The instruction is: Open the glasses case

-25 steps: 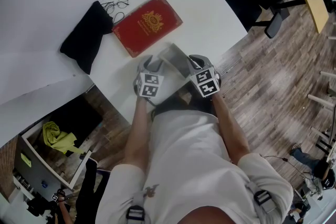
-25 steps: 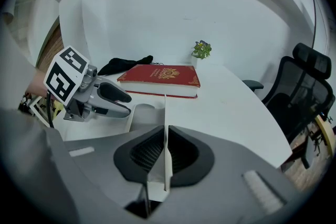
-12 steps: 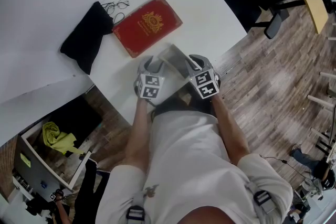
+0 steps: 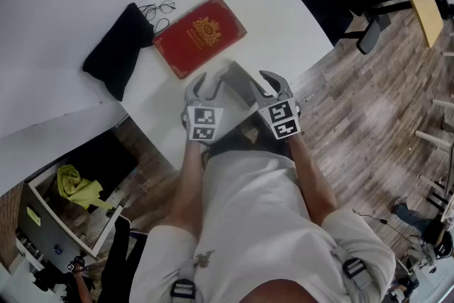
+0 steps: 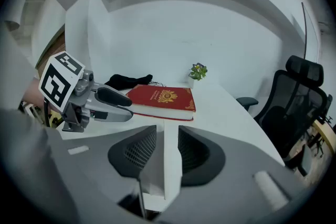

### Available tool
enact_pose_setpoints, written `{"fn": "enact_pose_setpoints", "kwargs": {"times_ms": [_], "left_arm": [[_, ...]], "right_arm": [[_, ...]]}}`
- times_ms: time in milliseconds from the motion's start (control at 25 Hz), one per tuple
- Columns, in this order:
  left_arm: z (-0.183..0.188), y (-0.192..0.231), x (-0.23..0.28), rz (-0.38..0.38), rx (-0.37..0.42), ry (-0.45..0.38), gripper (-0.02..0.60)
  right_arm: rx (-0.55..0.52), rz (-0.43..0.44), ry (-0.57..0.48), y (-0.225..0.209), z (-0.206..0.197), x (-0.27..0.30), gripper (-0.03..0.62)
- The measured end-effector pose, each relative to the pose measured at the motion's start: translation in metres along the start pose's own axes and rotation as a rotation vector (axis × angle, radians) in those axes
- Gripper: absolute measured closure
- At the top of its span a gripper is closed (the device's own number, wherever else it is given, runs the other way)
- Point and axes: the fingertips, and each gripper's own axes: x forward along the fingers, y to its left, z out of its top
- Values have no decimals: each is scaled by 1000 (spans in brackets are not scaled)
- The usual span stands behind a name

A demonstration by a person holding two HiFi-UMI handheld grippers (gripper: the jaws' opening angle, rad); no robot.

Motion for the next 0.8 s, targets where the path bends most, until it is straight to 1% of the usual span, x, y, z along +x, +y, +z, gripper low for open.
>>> {"fn": "enact_pose_setpoints", "kwargs": {"times_ms": [280, 360, 440, 560, 800], "left_arm": [[52, 7, -24, 55, 20, -134, 373], [65, 7, -32, 70, 25, -164, 374], [76, 8, -40, 85, 28, -191, 374], [88, 8, -50, 104, 35, -220, 374], [100, 5, -64, 140, 47, -243, 374]], "right_arm": [[-3, -18, -114, -2, 41, -21, 472], [-28, -31, -150, -3, 55, -28, 459], [-77, -53, -175, -3, 67, -35, 454], [-120, -70, -195, -3, 80, -43, 445], [-112, -48, -220, -4, 87, -50, 396]]}}
